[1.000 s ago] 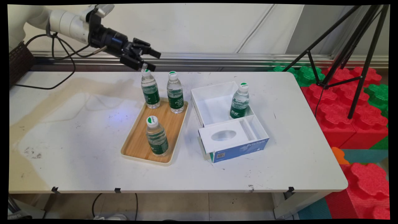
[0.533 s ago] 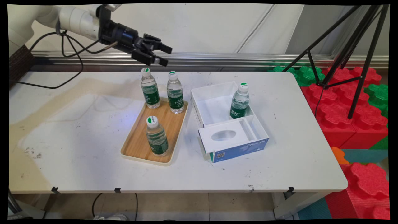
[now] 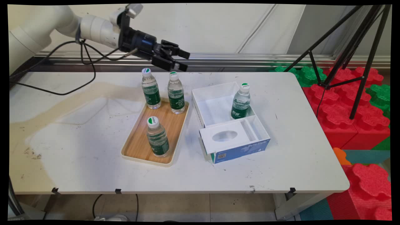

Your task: Pick up the green bottle from the white box

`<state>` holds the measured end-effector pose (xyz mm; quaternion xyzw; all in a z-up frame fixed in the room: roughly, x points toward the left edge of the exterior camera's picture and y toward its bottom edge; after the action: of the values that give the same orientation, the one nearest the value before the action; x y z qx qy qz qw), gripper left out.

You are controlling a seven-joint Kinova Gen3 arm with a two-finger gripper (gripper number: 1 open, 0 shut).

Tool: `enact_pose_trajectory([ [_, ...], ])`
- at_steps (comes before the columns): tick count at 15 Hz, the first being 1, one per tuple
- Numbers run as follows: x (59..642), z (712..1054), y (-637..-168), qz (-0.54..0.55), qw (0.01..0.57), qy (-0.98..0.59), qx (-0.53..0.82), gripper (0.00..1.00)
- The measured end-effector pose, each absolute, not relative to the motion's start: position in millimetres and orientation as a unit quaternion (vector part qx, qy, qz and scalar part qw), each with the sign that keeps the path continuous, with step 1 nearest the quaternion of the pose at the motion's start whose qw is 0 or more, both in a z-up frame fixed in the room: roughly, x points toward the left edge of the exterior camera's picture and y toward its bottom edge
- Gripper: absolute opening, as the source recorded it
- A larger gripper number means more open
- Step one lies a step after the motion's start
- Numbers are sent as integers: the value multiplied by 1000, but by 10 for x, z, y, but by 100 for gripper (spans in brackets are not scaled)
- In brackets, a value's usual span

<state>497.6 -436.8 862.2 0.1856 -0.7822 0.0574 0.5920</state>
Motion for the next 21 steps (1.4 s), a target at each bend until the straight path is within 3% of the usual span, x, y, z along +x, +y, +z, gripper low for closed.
enact_pose_trajectory([
  [15, 4292, 8233, -4351, 39, 602, -778, 175, 100],
  [21, 4079, 8301, -4414, 40, 595, -784, 173, 100],
])
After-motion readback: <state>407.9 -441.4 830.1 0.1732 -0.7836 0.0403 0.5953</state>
